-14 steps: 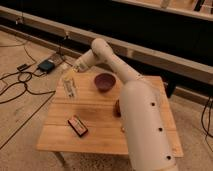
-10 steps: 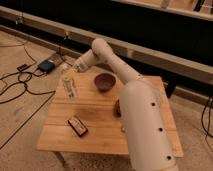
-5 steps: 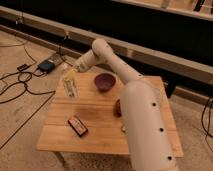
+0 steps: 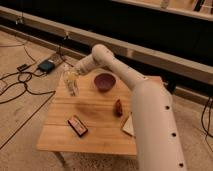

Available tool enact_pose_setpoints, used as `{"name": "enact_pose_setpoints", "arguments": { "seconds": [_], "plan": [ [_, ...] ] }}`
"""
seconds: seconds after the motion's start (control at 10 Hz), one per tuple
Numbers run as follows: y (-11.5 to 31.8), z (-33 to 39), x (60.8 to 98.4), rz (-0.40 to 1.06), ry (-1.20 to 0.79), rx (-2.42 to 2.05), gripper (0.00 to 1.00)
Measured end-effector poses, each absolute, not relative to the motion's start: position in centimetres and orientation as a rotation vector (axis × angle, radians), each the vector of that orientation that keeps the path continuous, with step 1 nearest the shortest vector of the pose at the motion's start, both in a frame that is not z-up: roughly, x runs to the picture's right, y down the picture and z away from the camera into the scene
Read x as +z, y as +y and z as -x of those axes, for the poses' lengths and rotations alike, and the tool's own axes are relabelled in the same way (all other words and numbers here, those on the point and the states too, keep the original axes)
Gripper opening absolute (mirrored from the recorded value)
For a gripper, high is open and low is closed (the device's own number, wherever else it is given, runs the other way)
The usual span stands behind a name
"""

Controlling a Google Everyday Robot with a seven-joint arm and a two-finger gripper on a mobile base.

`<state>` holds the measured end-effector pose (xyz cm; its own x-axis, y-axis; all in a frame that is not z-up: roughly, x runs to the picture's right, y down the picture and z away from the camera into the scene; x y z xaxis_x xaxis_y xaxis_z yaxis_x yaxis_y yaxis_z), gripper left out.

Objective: Stand the bottle upright

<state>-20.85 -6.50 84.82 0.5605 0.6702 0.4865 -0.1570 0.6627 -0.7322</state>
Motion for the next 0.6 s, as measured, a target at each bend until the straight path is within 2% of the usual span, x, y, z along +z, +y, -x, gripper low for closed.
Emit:
{"name": "enact_pose_setpoints", "arguments": {
  "seconds": [0.6],
  "plan": [
    [-5.0,20.9,84.5,0.643,-0.889,0.589,0.00]
  ]
}}
